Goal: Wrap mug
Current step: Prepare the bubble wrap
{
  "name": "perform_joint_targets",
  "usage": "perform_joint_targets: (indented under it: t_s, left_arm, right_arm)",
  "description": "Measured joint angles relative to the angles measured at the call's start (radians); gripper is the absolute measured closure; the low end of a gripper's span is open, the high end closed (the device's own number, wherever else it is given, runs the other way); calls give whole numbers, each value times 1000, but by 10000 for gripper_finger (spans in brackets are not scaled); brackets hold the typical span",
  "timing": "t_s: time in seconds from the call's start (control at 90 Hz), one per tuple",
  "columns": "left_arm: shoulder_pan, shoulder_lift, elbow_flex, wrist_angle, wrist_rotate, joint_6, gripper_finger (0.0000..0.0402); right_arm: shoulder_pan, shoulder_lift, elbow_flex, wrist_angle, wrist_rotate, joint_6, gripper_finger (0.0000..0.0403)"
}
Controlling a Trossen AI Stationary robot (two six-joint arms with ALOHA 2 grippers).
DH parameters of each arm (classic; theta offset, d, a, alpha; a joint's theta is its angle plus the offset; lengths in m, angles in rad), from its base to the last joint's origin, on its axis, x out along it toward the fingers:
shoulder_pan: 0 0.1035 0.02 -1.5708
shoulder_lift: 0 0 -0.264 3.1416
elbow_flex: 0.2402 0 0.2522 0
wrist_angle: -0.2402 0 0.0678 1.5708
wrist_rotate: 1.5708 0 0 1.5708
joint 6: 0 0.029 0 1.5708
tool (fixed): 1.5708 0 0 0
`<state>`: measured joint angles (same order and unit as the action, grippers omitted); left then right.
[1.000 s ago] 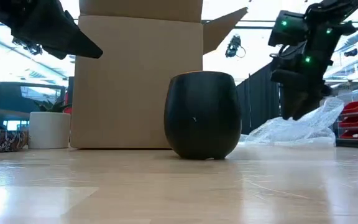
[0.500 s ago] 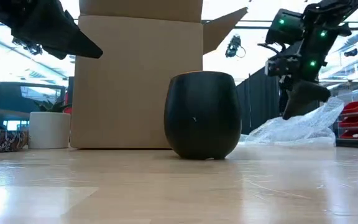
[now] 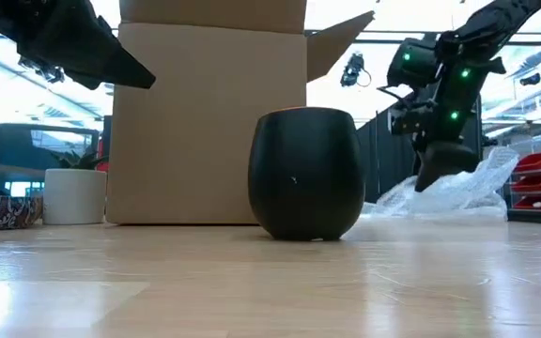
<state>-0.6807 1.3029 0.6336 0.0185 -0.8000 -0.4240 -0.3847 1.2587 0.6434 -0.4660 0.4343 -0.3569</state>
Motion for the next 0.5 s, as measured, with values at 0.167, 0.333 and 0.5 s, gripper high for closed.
perform_joint_targets:
  t_s: [0.167,0.333,0.5]
  left_arm:
    - [0,0,0,-1,0,0,385]
    - [0,0,0,-1,1,0,385]
    - [0,0,0,0,14,0,385]
  right_arm:
    - [-6,-8,21,-26,16,41,395]
    - [13,-47,99,-92,63,53,401]
    - [78,-125,224,-202,181,69,402]
